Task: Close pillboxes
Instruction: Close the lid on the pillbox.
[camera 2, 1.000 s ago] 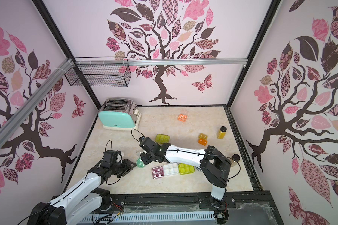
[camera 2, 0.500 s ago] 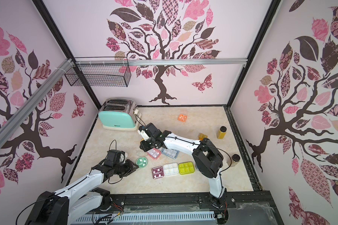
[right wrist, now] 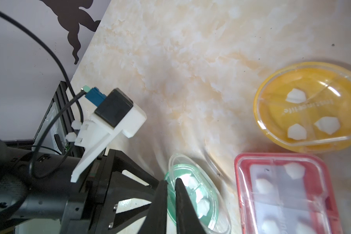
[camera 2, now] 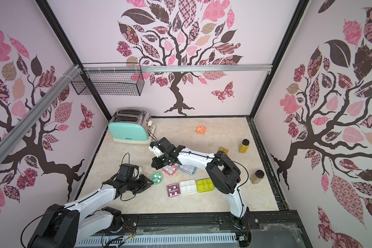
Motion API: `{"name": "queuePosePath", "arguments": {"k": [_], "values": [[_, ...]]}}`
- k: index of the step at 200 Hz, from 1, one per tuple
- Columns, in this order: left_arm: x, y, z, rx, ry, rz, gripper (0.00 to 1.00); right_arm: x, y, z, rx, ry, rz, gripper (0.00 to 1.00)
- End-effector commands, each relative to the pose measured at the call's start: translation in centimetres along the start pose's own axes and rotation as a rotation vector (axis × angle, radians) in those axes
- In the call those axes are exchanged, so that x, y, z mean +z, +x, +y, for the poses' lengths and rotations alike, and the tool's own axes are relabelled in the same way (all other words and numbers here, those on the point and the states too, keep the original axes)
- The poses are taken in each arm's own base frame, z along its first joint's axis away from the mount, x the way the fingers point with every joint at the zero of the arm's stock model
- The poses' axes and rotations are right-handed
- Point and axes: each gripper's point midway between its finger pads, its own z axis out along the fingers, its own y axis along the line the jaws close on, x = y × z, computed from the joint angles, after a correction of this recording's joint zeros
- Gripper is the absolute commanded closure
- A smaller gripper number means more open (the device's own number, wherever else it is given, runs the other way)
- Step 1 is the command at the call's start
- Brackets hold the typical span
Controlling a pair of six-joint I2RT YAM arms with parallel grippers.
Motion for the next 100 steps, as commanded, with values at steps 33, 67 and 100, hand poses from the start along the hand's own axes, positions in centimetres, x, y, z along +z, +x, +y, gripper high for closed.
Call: {"name": "queuePosePath", "arguments": {"k": [33, 67, 100], "values": [[0.0, -0.9, -0.4, 0.012, -0.003, -0.029, 0.72, -0.7, 1.0, 0.9, 0.021, -0.040, 0.015, 0.87], [0.0, -0.9, -0.3, 0.007, -0.007, -0.034, 0.73, -0.6, 2.2, 1.0, 0.030, -0.042, 0.026, 0.87], [-0.1, -1.0, -0.3, 0.004, -0.005, -0.041, 0.74, 0.0, 3.6, 0.9, 0.045, -0.041, 0.044, 0.87]]}}
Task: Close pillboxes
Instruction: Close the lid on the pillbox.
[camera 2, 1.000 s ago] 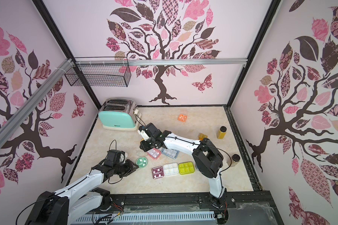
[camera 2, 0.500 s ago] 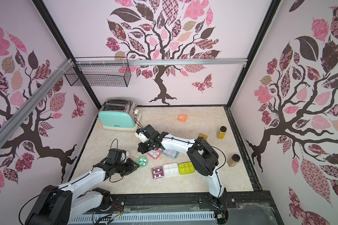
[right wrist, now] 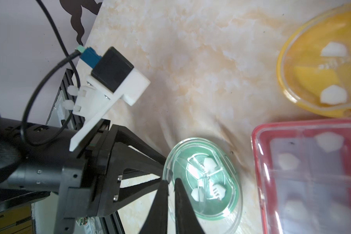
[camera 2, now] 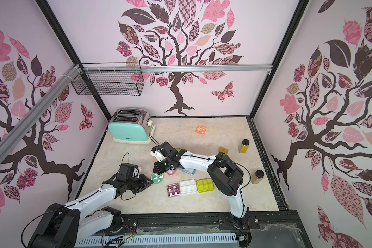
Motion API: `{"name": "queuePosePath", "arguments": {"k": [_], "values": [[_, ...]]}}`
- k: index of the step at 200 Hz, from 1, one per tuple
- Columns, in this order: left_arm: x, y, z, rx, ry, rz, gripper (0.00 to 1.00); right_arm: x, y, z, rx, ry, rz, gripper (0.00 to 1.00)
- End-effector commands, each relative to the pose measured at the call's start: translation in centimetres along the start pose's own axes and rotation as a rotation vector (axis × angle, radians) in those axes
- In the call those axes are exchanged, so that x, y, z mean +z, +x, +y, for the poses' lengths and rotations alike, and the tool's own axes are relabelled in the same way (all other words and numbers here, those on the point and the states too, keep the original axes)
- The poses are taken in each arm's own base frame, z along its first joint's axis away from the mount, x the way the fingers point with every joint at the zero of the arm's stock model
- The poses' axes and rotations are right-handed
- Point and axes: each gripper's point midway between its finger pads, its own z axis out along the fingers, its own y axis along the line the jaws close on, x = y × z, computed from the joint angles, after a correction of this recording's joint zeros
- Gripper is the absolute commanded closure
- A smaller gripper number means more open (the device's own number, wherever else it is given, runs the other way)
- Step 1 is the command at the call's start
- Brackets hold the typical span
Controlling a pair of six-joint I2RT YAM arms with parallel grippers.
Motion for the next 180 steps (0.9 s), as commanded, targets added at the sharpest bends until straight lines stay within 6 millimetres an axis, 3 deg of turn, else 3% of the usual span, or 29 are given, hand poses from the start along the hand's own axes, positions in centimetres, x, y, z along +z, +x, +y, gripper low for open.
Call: {"name": "queuePosePath", "arguments": {"k": [1, 19, 38, 59, 88, 126, 160, 180], "values": [[-0.2, -0.5, -0.3, 0.004, -0.001, -0.024, 0.74, -0.1, 0.6, 0.3, 0.016, -0.001, 0.002, 0.87], [-0.8, -0.4, 0.2, 0.018, -0.036, -0.031, 0.75, 0.0, 0.9, 0.1, 0.023, 0.005, 0.003, 0.87], [-2.7, -0.9, 1.1, 0.052, -0.129, -0.095, 0.76, 0.2, 1.2, 0.0, 0.024, 0.019, 0.004, 0.87], [-4.4, -1.9, 0.0, 0.057, -0.084, -0.196, 0.77, 0.5, 2.0, -0.3, 0.029, 0.026, 0.024, 0.87], [-6.0, -3.0, -1.5, 0.082, -0.047, -0.269, 0.63, 0.2, 2.1, -0.4, 0.045, 0.038, 0.006, 0.87], [-4.5, -3.7, -2.6, 0.124, -0.049, -0.209, 0.40, -0.2, 2.6, -1.3, 0.054, 0.088, 0.004, 0.81], [-3.2, -4.4, -2.2, 0.148, -0.092, -0.180, 0.37, -0.6, 3.2, -1.7, 0.079, 0.105, -0.007, 0.76], [-2.6, -4.3, -1.4, 0.147, -0.115, -0.166, 0.38, -1.2, 3.0, -1.8, 0.098, 0.118, -0.036, 0.65]]}}
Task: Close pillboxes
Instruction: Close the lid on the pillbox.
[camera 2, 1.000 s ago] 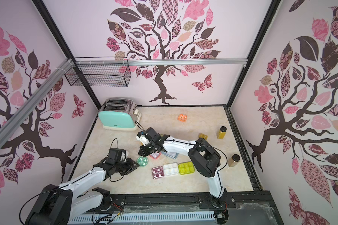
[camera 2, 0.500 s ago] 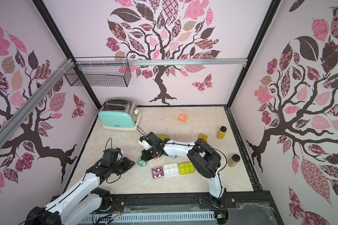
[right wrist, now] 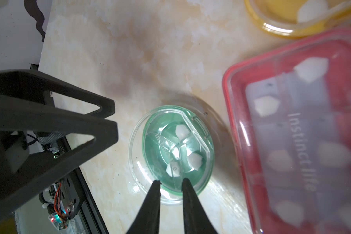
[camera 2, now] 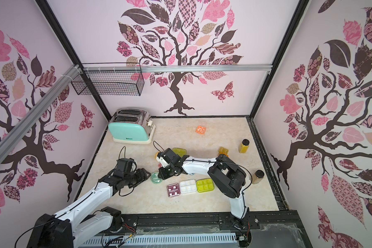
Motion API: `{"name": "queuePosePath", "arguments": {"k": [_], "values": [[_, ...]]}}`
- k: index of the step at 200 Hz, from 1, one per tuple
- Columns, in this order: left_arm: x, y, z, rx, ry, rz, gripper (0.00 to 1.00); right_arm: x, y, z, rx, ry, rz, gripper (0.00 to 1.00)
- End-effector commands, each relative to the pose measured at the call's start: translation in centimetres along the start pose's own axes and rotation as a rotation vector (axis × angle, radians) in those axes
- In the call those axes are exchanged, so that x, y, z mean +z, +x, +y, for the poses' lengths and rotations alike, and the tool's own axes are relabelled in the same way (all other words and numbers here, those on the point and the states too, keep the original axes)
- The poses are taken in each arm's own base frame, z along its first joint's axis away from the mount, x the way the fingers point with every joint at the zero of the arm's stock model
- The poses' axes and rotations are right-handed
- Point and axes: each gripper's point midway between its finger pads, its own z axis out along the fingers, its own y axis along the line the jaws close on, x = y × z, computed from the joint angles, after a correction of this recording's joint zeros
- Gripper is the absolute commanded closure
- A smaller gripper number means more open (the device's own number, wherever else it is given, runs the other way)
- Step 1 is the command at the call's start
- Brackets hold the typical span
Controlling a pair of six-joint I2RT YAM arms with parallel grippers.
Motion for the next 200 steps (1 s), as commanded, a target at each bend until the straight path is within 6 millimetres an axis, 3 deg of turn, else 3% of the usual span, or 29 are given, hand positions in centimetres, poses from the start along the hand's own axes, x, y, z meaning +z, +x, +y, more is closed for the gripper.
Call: {"name": "queuePosePath", "arguments": {"k": [1, 36, 200], "values": [[0.3, -0.7, -0.5, 0.047, 0.010, -0.019, 0.38, -1.4, -0.8, 0.5, 0.016, 0.010, -0.056, 0.64], [1.1, -0.2, -0.1, 0.037, 0.007, 0.001, 0.40, -1.4, -0.6, 0.3, 0.053, 0.004, -0.060, 0.55], [2.3, 1.1, 1.0, 0.000, -0.002, 0.046, 0.45, 1.5, 1.2, -1.1, 0.126, 0.016, 0.021, 0.56]]}}
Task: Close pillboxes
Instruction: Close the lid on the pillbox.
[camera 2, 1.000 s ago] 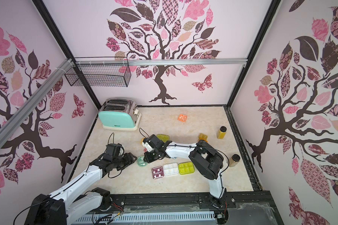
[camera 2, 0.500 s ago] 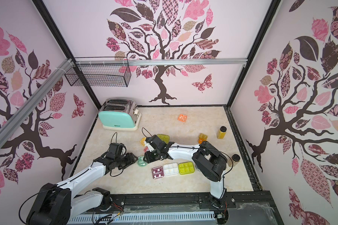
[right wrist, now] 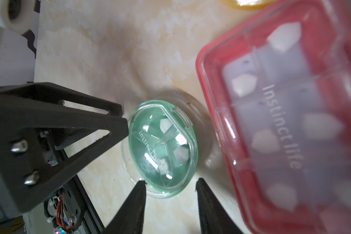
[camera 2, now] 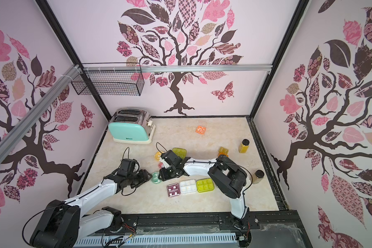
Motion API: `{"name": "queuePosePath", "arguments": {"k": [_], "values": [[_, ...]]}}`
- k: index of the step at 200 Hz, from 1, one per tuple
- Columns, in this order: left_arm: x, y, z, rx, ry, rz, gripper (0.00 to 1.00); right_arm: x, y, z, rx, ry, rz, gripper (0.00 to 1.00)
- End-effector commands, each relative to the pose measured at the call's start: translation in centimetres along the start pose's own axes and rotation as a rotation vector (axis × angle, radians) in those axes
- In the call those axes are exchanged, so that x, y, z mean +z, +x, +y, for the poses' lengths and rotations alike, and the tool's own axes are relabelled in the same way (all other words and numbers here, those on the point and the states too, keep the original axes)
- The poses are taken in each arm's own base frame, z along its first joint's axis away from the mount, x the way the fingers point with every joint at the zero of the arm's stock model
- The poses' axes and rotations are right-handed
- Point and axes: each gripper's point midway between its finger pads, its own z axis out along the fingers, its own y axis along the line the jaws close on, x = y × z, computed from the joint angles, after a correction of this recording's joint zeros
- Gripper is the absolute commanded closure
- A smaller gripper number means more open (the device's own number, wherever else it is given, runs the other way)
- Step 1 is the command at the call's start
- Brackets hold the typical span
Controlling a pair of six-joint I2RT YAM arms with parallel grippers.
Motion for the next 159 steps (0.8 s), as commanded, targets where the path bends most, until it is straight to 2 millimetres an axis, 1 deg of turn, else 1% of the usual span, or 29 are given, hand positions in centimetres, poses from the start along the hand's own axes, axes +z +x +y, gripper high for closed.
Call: {"name": "queuePosePath", "arguments": {"k": [1, 84, 118, 159], "values": [[0.1, 0.4, 0.3, 0.004, -0.002, 0.004, 0.45, 0.6, 0.2, 0.0, 0.014, -0.001, 0.020, 0.56], [0.8, 0.8, 0.7, 0.026, -0.036, 0.036, 0.48, 1.0, 0.2, -0.3, 0.018, 0.010, 0.022, 0.61], [1.2, 1.1, 0.7, 0.036, -0.042, 0.057, 0.55, 1.1, 0.2, -0.6, 0.022, 0.020, 0.023, 0.61], [1.7, 1.5, 1.1, 0.034, -0.065, 0.075, 0.59, 1.3, 0.4, -1.0, 0.029, 0.040, 0.025, 0.63]]}}
